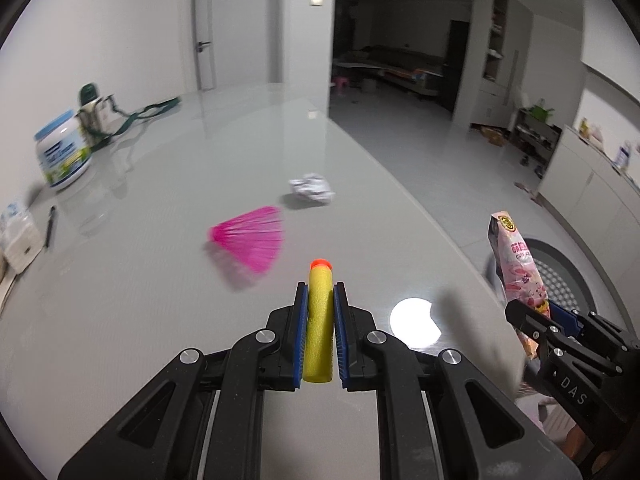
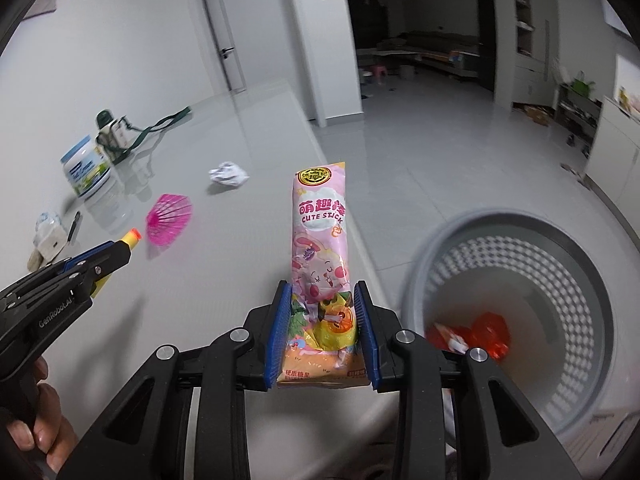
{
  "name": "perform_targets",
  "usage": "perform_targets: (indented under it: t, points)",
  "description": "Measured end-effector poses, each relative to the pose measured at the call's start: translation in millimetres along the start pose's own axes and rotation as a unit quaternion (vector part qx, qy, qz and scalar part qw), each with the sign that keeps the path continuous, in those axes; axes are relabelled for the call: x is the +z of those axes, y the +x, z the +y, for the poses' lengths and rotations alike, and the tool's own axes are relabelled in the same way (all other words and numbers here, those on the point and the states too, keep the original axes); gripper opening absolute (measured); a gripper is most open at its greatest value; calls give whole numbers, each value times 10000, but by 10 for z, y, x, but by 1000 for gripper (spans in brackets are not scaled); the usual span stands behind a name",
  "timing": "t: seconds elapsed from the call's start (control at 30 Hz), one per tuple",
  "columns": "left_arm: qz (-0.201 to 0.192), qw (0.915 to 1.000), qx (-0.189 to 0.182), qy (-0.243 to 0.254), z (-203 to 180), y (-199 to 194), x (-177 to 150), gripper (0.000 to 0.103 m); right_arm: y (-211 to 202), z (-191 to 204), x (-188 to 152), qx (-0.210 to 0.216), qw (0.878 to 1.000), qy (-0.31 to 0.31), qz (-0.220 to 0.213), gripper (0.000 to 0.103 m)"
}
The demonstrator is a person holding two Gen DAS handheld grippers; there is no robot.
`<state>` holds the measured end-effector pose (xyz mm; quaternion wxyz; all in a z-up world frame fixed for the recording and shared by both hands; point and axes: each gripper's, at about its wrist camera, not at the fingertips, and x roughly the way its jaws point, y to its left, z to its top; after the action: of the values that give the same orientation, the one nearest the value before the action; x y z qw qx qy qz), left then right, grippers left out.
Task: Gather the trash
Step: 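Carry dart and snack bar over the grey basket and open both tools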
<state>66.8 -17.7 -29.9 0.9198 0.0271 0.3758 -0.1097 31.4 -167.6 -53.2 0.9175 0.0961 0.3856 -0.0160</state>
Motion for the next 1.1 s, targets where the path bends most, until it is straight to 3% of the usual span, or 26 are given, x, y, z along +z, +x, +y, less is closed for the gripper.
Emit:
perform_targets:
  t: [0.23, 0.67, 1.1]
  points:
    - [58, 9978, -406, 518, -613, 42, 26, 13, -225, -545, -147, -339, 9982, 489, -125, 32]
    - [304, 9856, -1103, 1242, -1675, 263, 63, 13, -555, -1504, -387, -963, 9875, 1230, -189, 32]
    - [756, 9748, -1365, 1596, -2226, 568, -113, 14, -496, -1849, -572, -942, 9867, 1323, 53, 32]
